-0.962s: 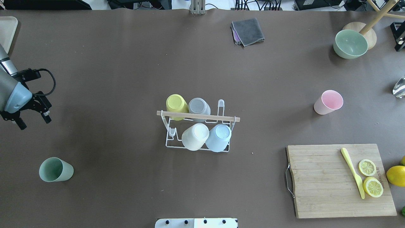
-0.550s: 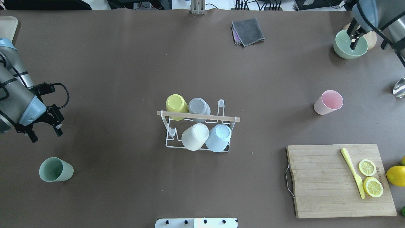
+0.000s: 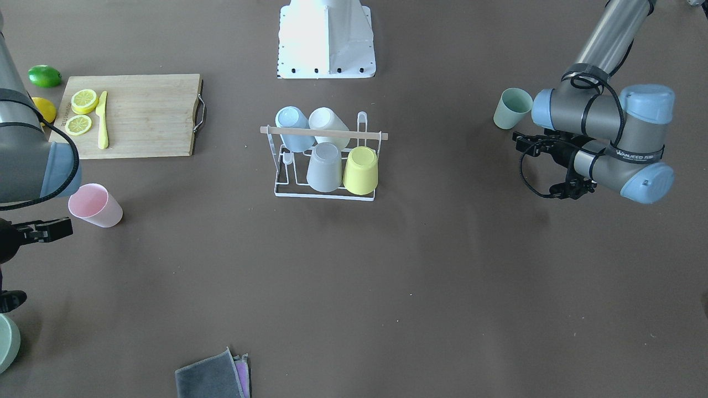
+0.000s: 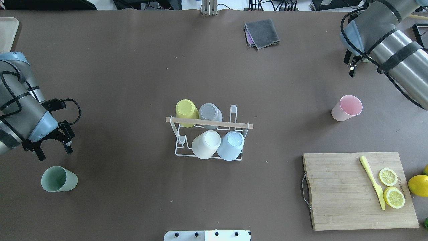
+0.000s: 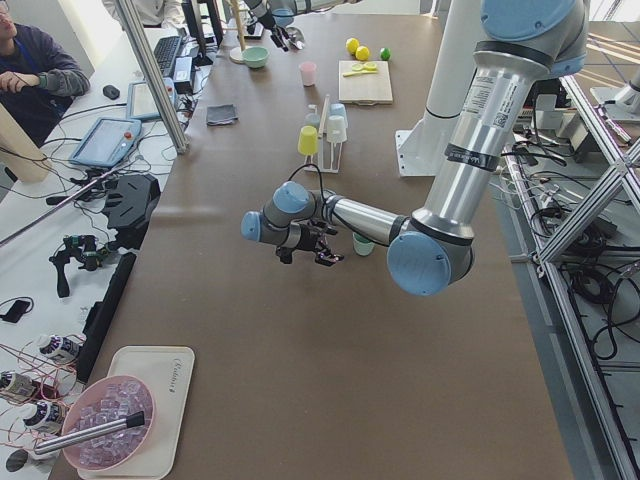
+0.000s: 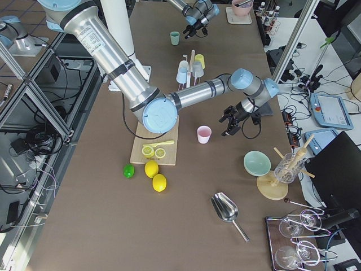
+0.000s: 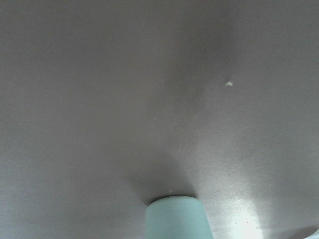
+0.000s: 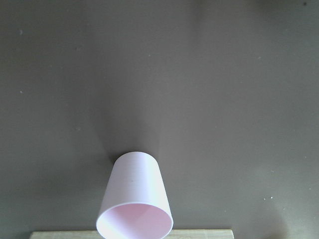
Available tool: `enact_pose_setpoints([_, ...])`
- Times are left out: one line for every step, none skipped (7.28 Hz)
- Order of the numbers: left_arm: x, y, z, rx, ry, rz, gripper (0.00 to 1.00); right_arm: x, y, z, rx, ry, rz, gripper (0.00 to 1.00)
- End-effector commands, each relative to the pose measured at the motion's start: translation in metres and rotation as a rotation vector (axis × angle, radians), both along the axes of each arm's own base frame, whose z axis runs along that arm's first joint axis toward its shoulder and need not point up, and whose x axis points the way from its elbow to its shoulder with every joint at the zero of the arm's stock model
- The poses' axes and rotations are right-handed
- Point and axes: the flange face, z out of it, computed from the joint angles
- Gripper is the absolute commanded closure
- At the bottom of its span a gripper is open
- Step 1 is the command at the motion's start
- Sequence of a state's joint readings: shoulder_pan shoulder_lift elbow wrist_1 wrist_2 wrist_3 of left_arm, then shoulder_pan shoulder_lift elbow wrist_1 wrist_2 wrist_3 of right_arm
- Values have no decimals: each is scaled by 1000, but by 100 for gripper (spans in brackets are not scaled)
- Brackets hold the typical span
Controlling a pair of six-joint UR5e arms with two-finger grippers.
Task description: Place cup on cup holder
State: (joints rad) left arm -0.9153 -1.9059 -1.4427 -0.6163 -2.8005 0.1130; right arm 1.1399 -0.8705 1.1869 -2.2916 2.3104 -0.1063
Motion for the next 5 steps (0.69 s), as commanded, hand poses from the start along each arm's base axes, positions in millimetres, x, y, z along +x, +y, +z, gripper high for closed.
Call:
enact_pose_setpoints([9, 4, 0, -15, 1, 8, 3, -29, 3, 20, 97, -104, -161, 4])
enact_pose_setpoints([14, 7, 0, -16, 0, 17, 3, -45, 9, 25, 105, -109, -204, 4])
enact_pose_setpoints([18, 10, 0, -16, 1, 25, 3, -65, 14, 20, 112, -99, -239, 5])
enact_pose_setpoints([25, 15, 0, -17, 12, 35, 3, -84, 15, 4, 139, -89, -276, 5])
enact_pose_setpoints([29, 18, 1, -18, 11, 44, 3, -105, 15, -23, 174, -37, -339, 5])
